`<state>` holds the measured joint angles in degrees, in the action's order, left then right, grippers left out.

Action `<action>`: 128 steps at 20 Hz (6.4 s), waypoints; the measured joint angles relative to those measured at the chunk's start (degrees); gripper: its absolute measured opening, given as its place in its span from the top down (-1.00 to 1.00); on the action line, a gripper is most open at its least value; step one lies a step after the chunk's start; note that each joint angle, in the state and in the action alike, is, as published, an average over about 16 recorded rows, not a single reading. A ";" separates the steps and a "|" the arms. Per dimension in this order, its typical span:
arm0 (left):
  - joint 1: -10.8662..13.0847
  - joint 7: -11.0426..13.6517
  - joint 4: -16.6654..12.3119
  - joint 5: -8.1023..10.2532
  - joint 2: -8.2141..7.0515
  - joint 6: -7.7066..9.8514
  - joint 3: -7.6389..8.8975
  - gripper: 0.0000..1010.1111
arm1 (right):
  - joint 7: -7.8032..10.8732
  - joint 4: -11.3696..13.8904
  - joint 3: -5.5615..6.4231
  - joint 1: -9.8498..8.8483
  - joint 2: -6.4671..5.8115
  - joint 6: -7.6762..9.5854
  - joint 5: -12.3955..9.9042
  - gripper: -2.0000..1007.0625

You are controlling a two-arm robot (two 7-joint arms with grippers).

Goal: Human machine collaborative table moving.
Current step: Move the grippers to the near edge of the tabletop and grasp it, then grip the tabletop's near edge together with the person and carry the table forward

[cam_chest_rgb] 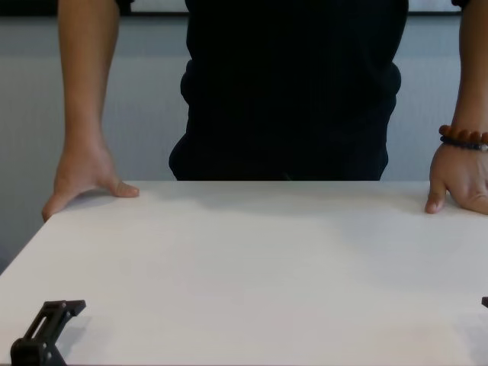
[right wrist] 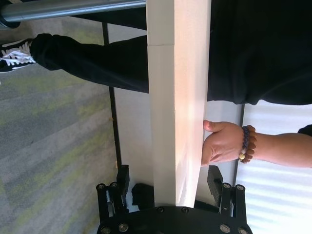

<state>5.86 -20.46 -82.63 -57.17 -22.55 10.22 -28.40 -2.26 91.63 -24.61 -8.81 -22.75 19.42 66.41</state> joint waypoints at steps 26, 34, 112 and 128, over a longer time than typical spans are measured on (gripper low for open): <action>0.00 0.00 0.00 0.00 0.00 0.00 0.00 -0.98 | -0.11 -0.11 -0.18 0.10 -0.13 0.14 0.22 -0.98; 0.00 0.00 0.00 0.00 0.00 0.00 0.00 -0.92 | -0.10 -0.11 -0.20 0.11 -0.15 0.15 0.25 -0.81; 0.10 -0.08 -0.15 -0.40 -0.07 0.07 0.03 0.47 | 0.09 0.03 -0.18 0.06 -0.14 0.14 0.35 0.46; 1.74 -0.28 -2.29 -2.14 -0.26 -0.91 1.68 0.47 | -0.04 0.85 -0.06 -0.74 0.34 0.60 2.98 0.46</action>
<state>7.60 -20.73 -84.93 -59.31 -22.81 9.31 -26.72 -2.29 92.48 -24.67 -9.55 -22.41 20.02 69.40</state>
